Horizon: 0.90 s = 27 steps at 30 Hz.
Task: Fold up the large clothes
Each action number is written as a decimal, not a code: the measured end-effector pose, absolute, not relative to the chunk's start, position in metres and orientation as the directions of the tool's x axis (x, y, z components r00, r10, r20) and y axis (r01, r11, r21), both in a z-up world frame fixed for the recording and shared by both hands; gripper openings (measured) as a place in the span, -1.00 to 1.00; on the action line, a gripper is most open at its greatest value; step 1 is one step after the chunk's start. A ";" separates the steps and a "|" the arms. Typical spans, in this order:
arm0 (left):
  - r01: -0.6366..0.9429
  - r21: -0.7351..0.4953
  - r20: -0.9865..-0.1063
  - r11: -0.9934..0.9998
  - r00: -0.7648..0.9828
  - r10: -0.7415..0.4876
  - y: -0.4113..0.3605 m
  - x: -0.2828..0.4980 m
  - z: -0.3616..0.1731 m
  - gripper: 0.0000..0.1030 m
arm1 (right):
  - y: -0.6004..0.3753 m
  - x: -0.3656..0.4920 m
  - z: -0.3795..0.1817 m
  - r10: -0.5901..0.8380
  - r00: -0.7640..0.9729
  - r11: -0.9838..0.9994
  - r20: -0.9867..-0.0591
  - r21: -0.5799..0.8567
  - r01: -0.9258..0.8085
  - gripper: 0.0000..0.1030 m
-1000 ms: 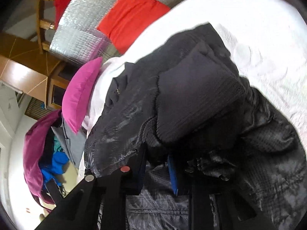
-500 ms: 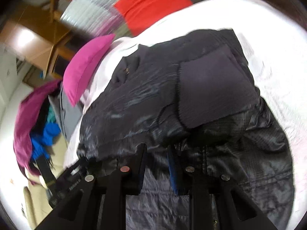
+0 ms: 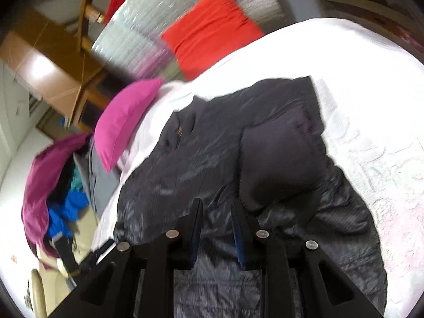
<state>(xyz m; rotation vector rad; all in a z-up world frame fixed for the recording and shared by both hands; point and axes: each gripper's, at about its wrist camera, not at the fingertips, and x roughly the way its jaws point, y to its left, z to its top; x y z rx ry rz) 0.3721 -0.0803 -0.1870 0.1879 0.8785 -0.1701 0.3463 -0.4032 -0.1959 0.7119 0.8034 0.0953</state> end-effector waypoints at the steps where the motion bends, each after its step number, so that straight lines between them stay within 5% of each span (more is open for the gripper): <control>1: 0.224 0.095 -0.775 0.970 0.628 -0.069 -0.080 0.372 -0.187 0.37 | -0.407 0.348 -0.198 0.326 0.707 0.760 -0.627 0.619 0.198 -0.51; 7: 0.220 0.099 -0.777 0.970 0.626 -0.063 -0.076 0.374 -0.186 0.37 | -0.416 0.364 -0.224 0.315 0.658 0.737 -0.683 0.614 0.284 -0.46; 16: 0.087 0.023 -0.757 0.996 0.652 -0.039 -0.027 0.392 -0.171 0.40 | -0.432 0.345 -0.197 0.259 0.753 0.732 -0.605 0.631 0.256 -0.45; 27: -0.037 -0.071 -0.849 0.997 0.527 -0.042 0.007 0.427 -0.209 0.43 | -0.441 0.354 -0.214 0.230 0.720 0.737 -0.655 0.600 0.311 -0.34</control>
